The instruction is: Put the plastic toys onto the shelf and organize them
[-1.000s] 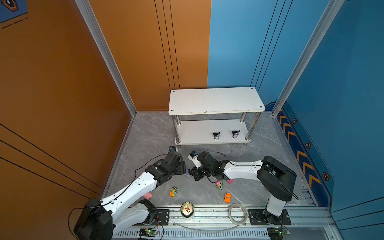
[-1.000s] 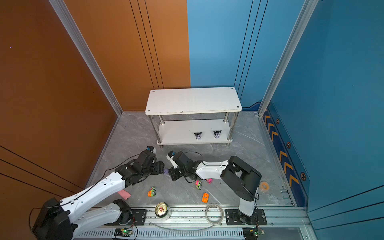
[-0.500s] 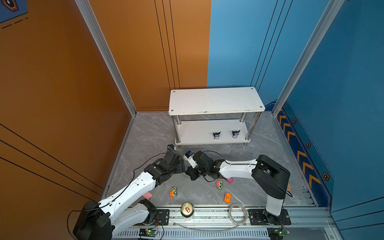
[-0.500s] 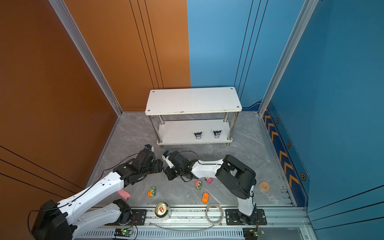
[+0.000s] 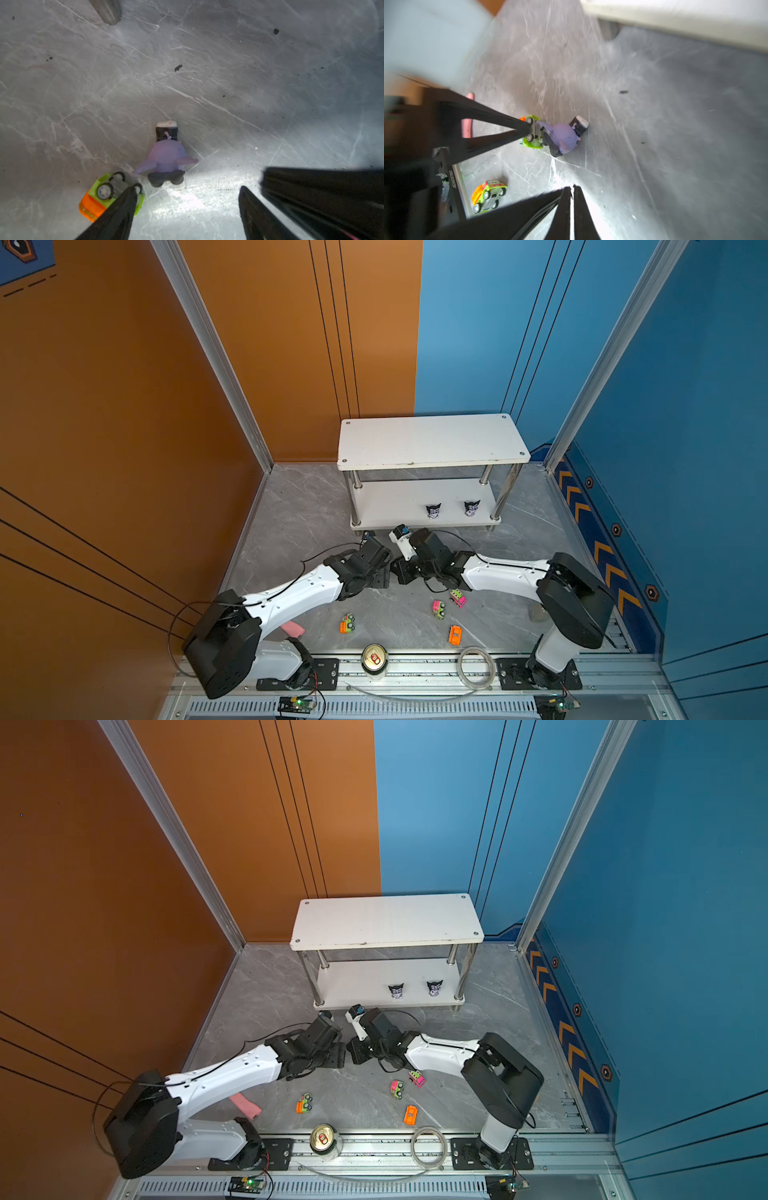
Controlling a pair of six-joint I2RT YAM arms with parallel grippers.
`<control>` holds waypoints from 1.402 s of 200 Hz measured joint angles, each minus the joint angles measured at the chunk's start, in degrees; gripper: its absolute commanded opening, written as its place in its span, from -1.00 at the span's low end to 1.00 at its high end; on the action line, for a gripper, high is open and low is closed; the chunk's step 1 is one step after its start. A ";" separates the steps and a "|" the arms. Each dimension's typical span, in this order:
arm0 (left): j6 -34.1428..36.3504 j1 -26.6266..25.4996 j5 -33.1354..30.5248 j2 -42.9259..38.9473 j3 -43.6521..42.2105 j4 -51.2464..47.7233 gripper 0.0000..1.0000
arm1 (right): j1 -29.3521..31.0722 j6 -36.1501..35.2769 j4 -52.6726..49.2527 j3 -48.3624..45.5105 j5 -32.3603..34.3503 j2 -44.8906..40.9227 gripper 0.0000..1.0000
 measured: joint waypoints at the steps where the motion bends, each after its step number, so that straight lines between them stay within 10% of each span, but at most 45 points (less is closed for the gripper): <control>1: 0.00 -0.04 -0.04 0.17 0.15 -0.04 0.59 | 0.00 -0.04 -0.02 -0.11 0.07 -0.24 -0.81; 108: 0.31 -2.47 -8.39 19.26 15.06 -10.88 0.64 | -4.96 -0.57 -0.42 -13.07 5.07 -11.02 -0.77; 280: -3.02 -5.68 -13.25 15.65 17.55 -16.63 0.67 | -7.28 1.18 -0.35 -13.07 4.39 -11.10 -0.71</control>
